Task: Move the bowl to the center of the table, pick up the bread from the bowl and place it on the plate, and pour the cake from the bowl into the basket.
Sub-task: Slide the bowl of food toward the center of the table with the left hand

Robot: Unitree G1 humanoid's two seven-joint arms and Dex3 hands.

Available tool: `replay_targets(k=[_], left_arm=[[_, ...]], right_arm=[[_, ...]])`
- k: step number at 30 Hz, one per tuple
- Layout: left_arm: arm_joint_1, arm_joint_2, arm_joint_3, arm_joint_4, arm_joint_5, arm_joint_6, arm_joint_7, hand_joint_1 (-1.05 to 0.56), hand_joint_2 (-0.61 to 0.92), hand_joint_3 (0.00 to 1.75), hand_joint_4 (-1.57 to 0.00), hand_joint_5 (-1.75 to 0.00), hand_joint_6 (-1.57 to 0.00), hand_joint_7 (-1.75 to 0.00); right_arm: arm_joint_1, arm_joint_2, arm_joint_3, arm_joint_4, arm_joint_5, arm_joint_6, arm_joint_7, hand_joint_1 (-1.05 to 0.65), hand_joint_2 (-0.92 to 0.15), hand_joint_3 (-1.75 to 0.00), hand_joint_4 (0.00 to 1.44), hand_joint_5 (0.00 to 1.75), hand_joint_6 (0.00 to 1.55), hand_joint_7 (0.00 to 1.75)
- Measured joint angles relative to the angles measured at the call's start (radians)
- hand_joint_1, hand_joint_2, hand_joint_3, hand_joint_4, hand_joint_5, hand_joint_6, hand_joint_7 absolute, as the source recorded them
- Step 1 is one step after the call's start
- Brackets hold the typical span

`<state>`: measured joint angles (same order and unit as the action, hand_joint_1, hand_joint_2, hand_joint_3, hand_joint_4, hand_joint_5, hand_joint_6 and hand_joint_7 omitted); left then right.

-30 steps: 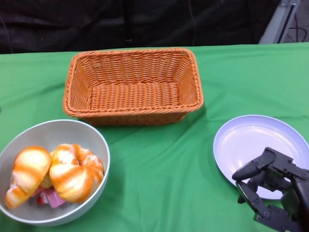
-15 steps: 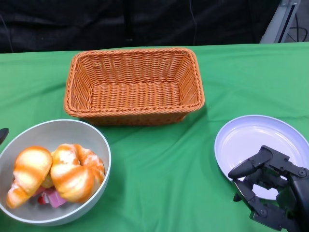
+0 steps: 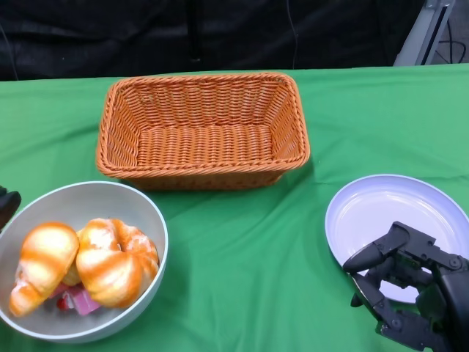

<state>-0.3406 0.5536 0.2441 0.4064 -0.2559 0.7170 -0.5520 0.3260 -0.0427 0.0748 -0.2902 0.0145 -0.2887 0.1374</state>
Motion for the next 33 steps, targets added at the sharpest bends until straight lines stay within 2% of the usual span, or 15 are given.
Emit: replay_targets(k=[4, 11, 16, 19, 33], left_arm=[[0.0, 0.008, -0.005, -0.013, -0.03, 0.071, -0.029, -0.63, 0.92, 0.42, 0.0, 0.0, 0.0, 0.0], [0.0, 0.01, -0.005, -0.02, -0.031, 0.086, -0.03, -0.63, 0.92, 0.42, 0.0, 0.0, 0.0, 0.0], [0.001, -0.013, 0.046, -0.101, -0.212, 0.427, -0.063, -0.61, 0.92, 0.52, 0.0, 0.0, 0.0, 0.0], [0.006, -0.038, 0.047, -0.126, -0.27, 0.513, -0.069, -0.63, 0.92, 0.52, 0.0, 0.0, 0.0, 0.0], [0.008, -0.06, 0.108, -0.195, -0.311, 0.611, -0.022, -0.66, 0.92, 0.56, 0.0, 0.0, 0.0, 0.0]], right_arm=[[0.0, 0.0, 0.004, 0.0, 0.0, 0.0, 0.0, -0.24, -0.68, -0.7, 0.77, 1.5, 0.72, 1.14], [-0.001, 0.0, 0.005, 0.0, 0.0, 0.0, 0.0, -0.24, -0.67, -0.72, 0.76, 1.5, 0.71, 1.15], [-0.001, 0.003, 0.006, 0.0, -0.004, -0.001, -0.013, -0.23, -0.67, -0.75, 0.78, 1.49, 0.71, 1.16], [0.001, 0.004, 0.007, 0.0, -0.008, 0.0, -0.015, -0.22, -0.66, -0.76, 0.77, 1.48, 0.7, 1.16], [0.007, 0.004, 0.006, -0.001, -0.016, 0.001, -0.021, -0.25, -0.66, -0.74, 0.77, 1.46, 0.72, 1.16]])
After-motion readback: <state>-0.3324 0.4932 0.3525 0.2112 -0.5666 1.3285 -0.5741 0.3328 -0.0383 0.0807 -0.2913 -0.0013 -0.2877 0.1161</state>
